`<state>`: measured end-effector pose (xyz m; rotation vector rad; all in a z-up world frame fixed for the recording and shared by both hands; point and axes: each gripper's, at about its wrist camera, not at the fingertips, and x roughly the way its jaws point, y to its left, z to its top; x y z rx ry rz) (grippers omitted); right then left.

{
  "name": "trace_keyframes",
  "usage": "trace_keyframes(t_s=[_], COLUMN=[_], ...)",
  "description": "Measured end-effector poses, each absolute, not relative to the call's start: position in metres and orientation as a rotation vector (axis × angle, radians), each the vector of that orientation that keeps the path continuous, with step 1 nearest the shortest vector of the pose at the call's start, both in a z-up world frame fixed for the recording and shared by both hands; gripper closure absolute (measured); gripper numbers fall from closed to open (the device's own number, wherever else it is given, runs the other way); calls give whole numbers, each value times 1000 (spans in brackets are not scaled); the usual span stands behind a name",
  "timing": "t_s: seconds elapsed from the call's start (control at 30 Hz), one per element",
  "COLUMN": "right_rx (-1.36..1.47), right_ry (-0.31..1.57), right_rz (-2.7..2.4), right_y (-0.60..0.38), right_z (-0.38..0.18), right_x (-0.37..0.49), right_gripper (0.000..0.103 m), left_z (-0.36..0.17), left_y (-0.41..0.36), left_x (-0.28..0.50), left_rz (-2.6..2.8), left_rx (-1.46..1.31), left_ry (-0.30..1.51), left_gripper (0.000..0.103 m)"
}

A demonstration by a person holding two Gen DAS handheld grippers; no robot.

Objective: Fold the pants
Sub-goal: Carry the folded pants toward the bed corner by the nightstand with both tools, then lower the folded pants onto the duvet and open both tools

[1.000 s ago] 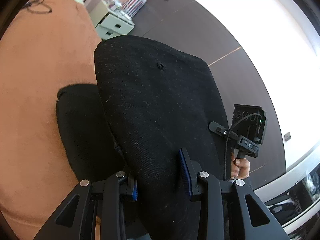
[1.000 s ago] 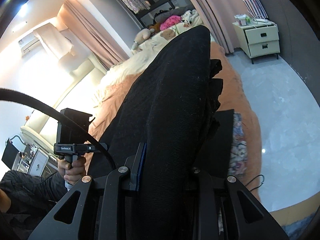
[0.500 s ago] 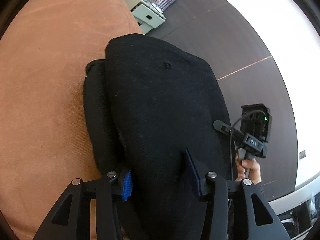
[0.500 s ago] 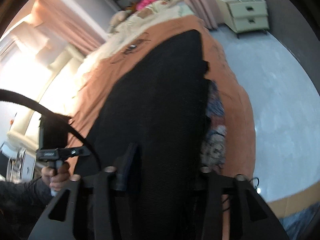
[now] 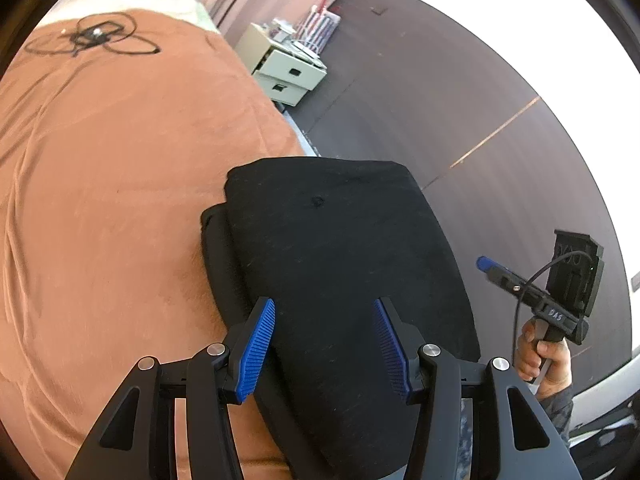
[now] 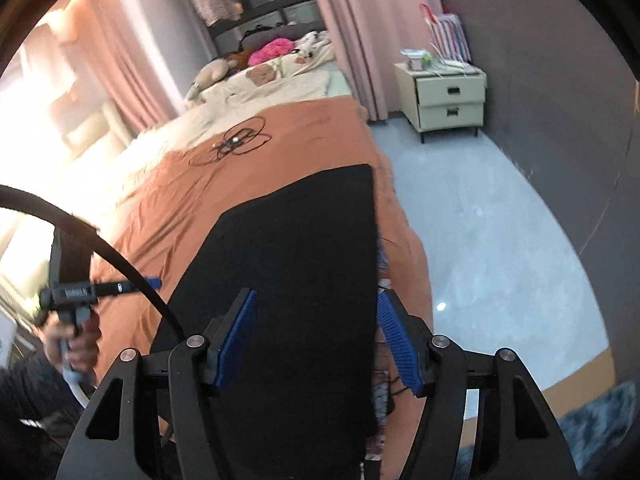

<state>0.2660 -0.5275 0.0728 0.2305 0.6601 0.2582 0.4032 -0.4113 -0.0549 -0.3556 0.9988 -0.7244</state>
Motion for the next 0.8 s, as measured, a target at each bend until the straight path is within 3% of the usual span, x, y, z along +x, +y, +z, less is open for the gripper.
trace_keyframes(t_s=[0.07,0.2,0.37,0.8], right_rx=[186,113,129,133], right_ry=[696,761,808,924], right_rz=[248,181,94,37], right_y=[-510,-492,-486,-461], right_z=[75,69,84,83], right_x=[274,298,332,414], right_gripper=[65,68,89,89], left_z=[-52,-54,-59,-68], left_y=[-420,-444,-459,-490], left_x=[402,422,436,467], left_rz=[-730,-736,-739,-705], left_rx=[-309,-249,-181,-114], left_ry=[1000,1023,1008,1018], left_gripper=[50,50,50,50])
